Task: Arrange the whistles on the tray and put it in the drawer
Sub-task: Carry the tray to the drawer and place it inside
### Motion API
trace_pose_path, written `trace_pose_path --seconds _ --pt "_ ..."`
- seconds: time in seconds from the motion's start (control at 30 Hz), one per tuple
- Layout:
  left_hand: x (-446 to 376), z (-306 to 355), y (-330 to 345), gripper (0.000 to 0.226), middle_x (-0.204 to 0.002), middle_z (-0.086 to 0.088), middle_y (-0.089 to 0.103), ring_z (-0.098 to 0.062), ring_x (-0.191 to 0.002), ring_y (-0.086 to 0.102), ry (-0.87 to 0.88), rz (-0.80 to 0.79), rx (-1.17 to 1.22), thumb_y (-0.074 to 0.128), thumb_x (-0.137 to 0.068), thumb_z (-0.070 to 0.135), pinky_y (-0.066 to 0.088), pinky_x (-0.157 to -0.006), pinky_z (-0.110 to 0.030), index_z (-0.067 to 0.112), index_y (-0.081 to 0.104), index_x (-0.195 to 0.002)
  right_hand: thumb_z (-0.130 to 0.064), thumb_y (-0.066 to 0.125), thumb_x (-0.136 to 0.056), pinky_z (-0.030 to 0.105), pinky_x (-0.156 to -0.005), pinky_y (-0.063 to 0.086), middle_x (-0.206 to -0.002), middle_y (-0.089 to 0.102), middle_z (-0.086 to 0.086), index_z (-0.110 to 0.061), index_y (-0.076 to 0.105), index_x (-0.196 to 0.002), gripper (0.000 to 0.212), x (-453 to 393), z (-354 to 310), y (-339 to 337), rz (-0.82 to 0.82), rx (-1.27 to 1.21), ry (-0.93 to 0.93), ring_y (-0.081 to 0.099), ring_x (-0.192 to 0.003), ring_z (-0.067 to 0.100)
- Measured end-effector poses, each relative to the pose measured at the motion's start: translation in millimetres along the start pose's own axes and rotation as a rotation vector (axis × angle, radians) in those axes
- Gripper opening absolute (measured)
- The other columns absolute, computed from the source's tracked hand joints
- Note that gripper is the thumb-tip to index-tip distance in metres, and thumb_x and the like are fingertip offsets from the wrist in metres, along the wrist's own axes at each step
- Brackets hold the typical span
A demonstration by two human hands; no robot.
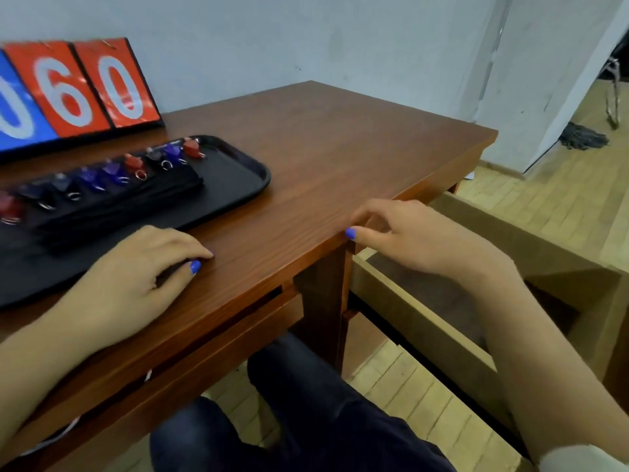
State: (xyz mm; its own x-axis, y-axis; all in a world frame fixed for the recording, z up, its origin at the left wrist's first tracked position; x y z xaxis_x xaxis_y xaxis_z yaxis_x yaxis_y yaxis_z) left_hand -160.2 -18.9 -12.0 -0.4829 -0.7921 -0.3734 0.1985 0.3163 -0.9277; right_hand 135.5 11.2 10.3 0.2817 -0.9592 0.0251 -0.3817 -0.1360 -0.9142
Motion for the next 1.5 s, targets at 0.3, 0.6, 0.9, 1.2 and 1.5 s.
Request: trace_pose_path --seconds 0.3,0.6,0.9,1.2,1.5 --pt "-3.9 -19.9 -14.4 0.042 -0.088 -0.002 0.062 -0.023 -0.071 0.057 -0.229 0.108 -0.225 0.075 -0.07 0.012 0.047 -0.059 -0.034 0.013 0.063 -0.111 -0.034 0.048 -0.094 0.028 -0.102 0.038 -0.127 0.053 -0.005 -0.025 0.054 -0.123 0.03 -98.2 -89.0 16.6 -0.01 0.015 -0.459 0.047 -0.115 0.006" --pt "0.8 -27.6 -16.2 0.028 -0.074 0.005 0.062 -0.019 -0.06 0.052 -0.244 0.142 -0.279 0.08 -0.065 0.011 0.046 -0.046 -0.029 0.018 0.074 -0.091 -0.037 0.04 -0.097 0.033 -0.114 0.018 -0.121 0.056 -0.006 -0.025 0.055 -0.125 0.034 -111.7 -82.8 27.5 -0.019 0.148 -0.485 0.048 -0.117 0.011" --pt "4.5 -43.4 -22.4 0.025 -0.065 0.008 0.053 -0.013 -0.051 0.054 -0.451 0.162 -0.192 0.049 -0.083 0.031 0.02 -0.044 -0.01 0.024 0.073 -0.085 -0.036 0.034 -0.098 0.025 -0.073 0.039 -0.081 0.053 -0.008 -0.024 0.057 -0.081 0.031 -81.4 -115.0 23.6 -0.104 0.276 -0.569 0.05 -0.077 0.01" --pt "6.3 -50.8 -15.9 0.046 -0.078 0.009 0.062 -0.016 -0.074 0.059 -0.626 0.214 -0.038 0.029 -0.084 0.048 0.041 -0.063 -0.028 0.029 0.067 -0.101 -0.033 0.044 -0.094 0.038 -0.083 0.048 -0.095 0.063 0.006 -0.01 0.064 -0.089 0.031 -60.2 -163.7 47.8 -0.253 0.08 -0.645 0.058 -0.09 0.024" --pt "9.5 -66.8 -13.4 0.037 -0.072 0.016 0.053 -0.015 -0.075 0.052 -0.713 0.194 0.113 0.045 -0.079 0.054 0.043 -0.07 -0.033 0.029 0.067 -0.095 -0.035 0.044 -0.095 0.034 -0.086 0.045 -0.104 0.062 0.005 -0.019 0.05 -0.127 0.035 -46.8 -182.4 44.3 -0.253 0.16 -0.814 0.057 -0.099 0.021"
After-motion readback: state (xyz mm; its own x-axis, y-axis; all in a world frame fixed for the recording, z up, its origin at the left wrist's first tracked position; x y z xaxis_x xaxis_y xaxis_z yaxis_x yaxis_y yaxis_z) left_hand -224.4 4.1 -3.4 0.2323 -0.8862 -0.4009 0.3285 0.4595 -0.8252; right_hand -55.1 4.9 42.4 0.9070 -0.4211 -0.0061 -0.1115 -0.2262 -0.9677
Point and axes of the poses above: each hand's wrist, its own x-axis away from the middle knuckle, its own y-axis out of the palm, z = x × y, the point moved 3 cm from there along -x, towards the middle knuckle
